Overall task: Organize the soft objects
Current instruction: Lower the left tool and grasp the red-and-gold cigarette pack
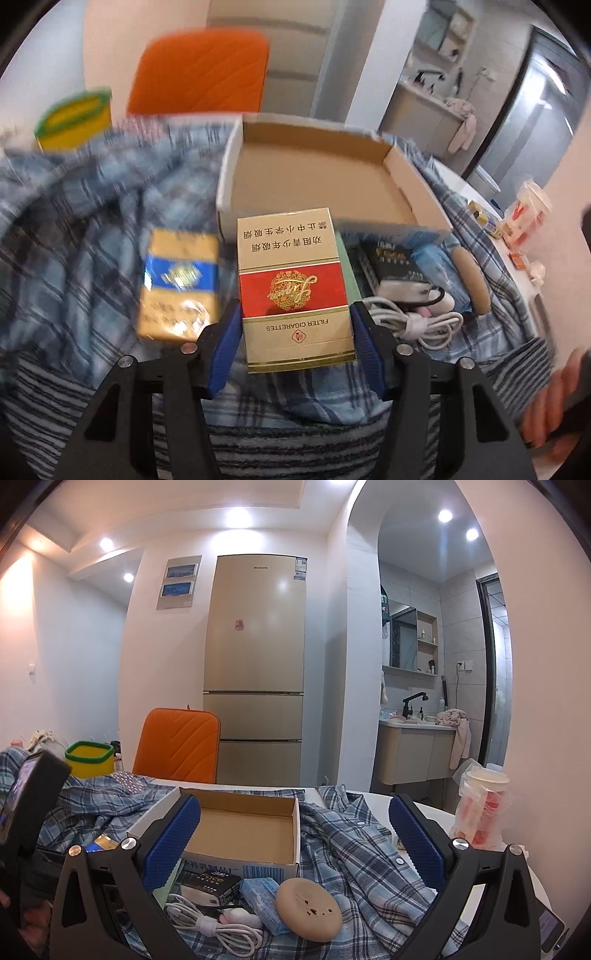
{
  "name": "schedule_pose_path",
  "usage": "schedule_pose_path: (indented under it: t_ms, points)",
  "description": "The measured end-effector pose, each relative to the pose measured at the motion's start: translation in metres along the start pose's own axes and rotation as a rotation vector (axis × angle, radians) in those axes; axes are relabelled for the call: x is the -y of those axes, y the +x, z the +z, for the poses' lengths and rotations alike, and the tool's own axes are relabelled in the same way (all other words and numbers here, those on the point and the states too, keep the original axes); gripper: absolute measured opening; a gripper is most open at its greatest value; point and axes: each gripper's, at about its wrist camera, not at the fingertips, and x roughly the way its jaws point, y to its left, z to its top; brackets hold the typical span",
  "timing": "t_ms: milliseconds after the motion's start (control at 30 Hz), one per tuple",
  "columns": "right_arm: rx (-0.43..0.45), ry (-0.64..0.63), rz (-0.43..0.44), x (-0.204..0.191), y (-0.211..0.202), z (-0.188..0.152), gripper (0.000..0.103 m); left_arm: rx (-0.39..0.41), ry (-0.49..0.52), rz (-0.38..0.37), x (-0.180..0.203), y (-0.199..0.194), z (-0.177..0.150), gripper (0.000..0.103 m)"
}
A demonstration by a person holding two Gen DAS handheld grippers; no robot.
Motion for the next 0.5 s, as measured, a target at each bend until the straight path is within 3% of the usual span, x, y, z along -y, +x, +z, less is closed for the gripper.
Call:
schedule_pose_path:
  t_ms: [100,233,333,500]
  points:
    - [-0.065,0.042,0.036,0.005,0.01,0.0,0.103,0.129,0.024,0.007,0.003,-0.018,0.001,0.057]
    - [-0.211,0.166,0.116,0.025,0.033,-0.004,0.103,0.283,0.081,0.085,0.01,-0.038,-0.002,0.057]
    - [-0.27,0.234,0.142,0.039,0.044,-0.01,0.103,0.307,0.096,0.099,0.013,-0.039,-0.003,0.057]
    - [-0.328,0.269,0.126,0.042,0.051,-0.015,0.102,0.27,0.064,0.085,0.001,-0.031,0.001,0.057]
